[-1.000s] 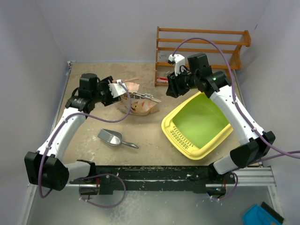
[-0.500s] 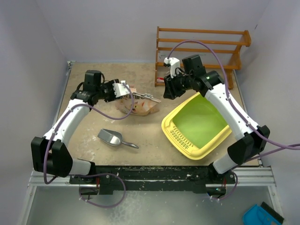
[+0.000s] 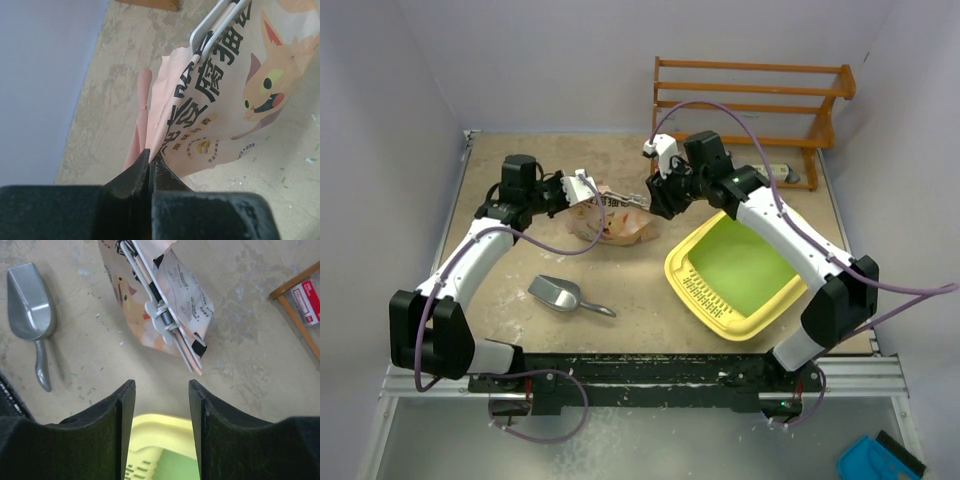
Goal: Fill the litter box with clean litter
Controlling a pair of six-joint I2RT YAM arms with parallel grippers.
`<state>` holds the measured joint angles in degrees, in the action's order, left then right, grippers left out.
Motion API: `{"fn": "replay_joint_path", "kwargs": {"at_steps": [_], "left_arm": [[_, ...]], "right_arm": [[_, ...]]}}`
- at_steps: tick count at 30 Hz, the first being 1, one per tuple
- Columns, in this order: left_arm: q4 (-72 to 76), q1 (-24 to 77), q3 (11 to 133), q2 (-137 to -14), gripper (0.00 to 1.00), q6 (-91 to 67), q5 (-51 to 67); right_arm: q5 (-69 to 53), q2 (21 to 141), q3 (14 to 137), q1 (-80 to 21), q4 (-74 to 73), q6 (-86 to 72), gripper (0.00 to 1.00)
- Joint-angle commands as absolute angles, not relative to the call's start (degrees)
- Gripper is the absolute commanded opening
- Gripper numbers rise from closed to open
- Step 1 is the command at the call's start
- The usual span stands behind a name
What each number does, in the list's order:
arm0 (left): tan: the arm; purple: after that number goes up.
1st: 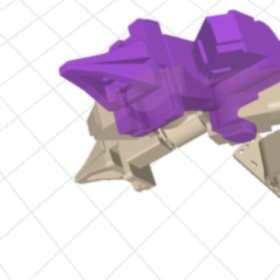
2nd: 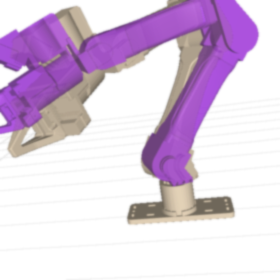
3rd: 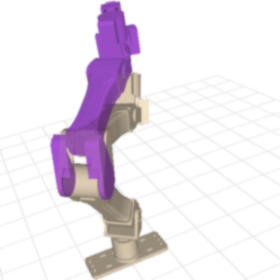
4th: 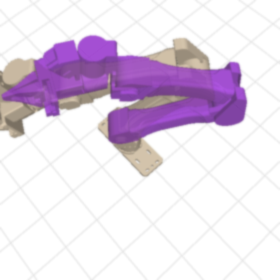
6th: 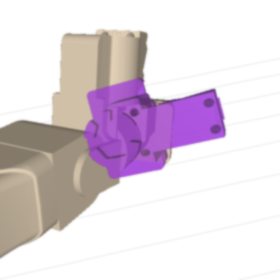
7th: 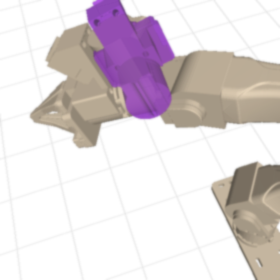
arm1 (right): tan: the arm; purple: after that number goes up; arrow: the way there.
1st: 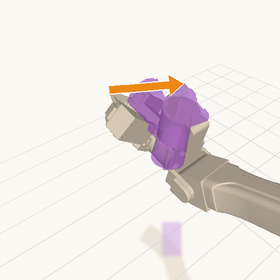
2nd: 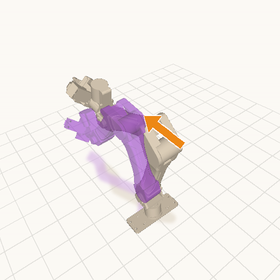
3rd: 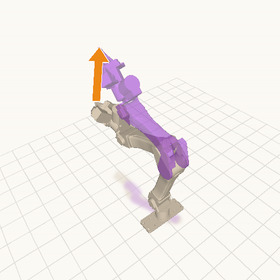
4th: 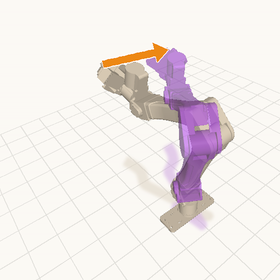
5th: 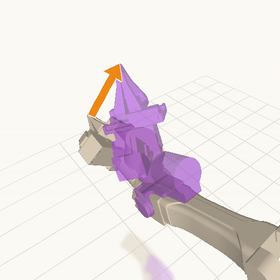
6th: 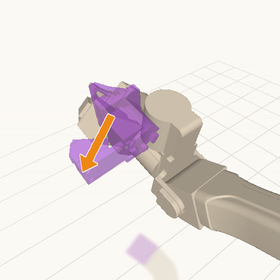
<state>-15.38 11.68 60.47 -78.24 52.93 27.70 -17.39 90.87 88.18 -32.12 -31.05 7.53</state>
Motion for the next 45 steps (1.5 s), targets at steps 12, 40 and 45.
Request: {"fn": "replay_joint_path", "kwargs": {"at_steps": [12, 40, 45], "left_arm": [[-6.76, 12.56, 58.09, -76.01, 0.00, 44.03, 35.23], [-8.48, 12.92, 58.92, -77.98, 0.00, 43.15, 37.52], [-8.53, 12.92, 58.91, -77.98, 0.00, 43.15, 37.69]], "right_arm": [[-22.53, 98.98, 91.89, -32.03, -20.26, 20.15, 0.54], [-26.16, 100.97, 90.29, -32.21, -17.89, 15.74, 0.50], [-25.68, 101.73, 90.44, -32.23, -17.77, 15.46, 0.51]]}}
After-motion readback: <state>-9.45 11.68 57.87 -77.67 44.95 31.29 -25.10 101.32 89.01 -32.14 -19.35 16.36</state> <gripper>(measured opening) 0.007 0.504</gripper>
